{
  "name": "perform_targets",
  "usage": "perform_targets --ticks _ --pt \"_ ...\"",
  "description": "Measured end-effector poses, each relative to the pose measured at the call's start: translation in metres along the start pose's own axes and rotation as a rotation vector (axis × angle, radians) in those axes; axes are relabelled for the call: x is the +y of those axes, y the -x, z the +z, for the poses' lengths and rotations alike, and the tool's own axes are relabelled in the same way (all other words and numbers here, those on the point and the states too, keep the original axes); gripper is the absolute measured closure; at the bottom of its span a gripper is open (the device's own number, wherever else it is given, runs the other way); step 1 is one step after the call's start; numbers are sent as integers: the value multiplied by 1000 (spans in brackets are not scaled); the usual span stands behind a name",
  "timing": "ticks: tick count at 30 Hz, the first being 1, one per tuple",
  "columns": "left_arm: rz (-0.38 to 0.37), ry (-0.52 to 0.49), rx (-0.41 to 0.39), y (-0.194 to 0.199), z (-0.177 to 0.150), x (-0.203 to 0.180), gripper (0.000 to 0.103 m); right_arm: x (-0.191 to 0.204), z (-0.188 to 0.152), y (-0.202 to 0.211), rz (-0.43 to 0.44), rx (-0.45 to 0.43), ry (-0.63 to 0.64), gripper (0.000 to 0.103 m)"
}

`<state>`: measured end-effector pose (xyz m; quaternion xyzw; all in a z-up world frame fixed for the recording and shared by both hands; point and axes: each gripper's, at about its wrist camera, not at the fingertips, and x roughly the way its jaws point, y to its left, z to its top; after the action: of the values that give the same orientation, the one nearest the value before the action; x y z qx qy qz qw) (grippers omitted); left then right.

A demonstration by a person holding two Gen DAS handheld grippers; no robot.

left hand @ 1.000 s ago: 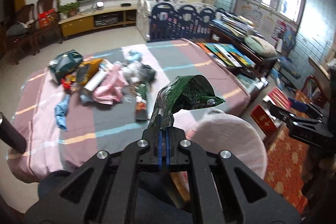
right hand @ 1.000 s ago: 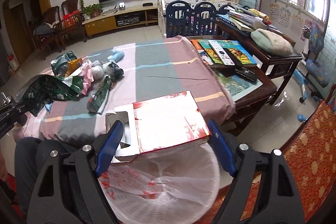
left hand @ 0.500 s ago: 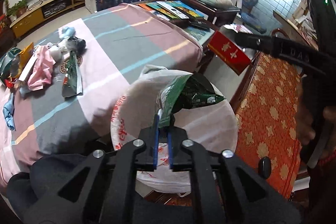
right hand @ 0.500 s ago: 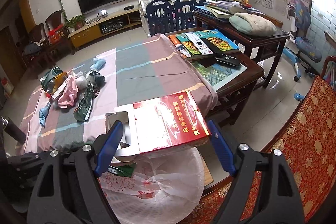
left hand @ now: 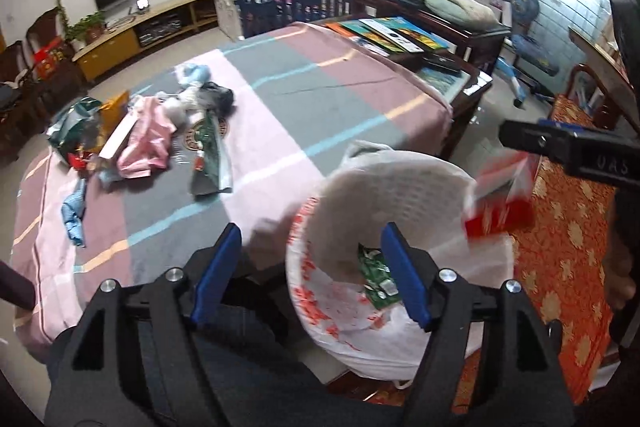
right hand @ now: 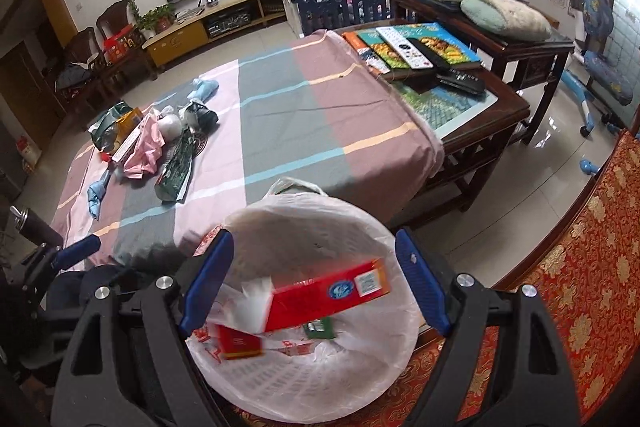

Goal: Collect trash
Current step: 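Drop the red cigarette box into the white bin with the right gripper, then grasp the blue cloth with the left gripper while the right gripper grasps the pink bag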

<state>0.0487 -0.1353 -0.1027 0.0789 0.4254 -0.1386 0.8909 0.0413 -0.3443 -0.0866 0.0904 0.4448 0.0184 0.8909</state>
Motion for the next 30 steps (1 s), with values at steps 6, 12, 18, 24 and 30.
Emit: perform_targets --ticks 6,12,18,24,30 --pt "46 28 -19 7 3 15 27 1 2 0 5 6 -20 17" --pt "71 45 -14 6 2 24 25 13 2 -3 2 6 14 17" --pt "85 91 6 -1 -4 41 24 32 1 -11 1 15 62 17" --pt "117 176 22 -10 -13 75 22 60 2 -21 0 1 104 10" --pt "201 308 11 -16 -21 143 22 102 8 -33 -44 -51 192 10"
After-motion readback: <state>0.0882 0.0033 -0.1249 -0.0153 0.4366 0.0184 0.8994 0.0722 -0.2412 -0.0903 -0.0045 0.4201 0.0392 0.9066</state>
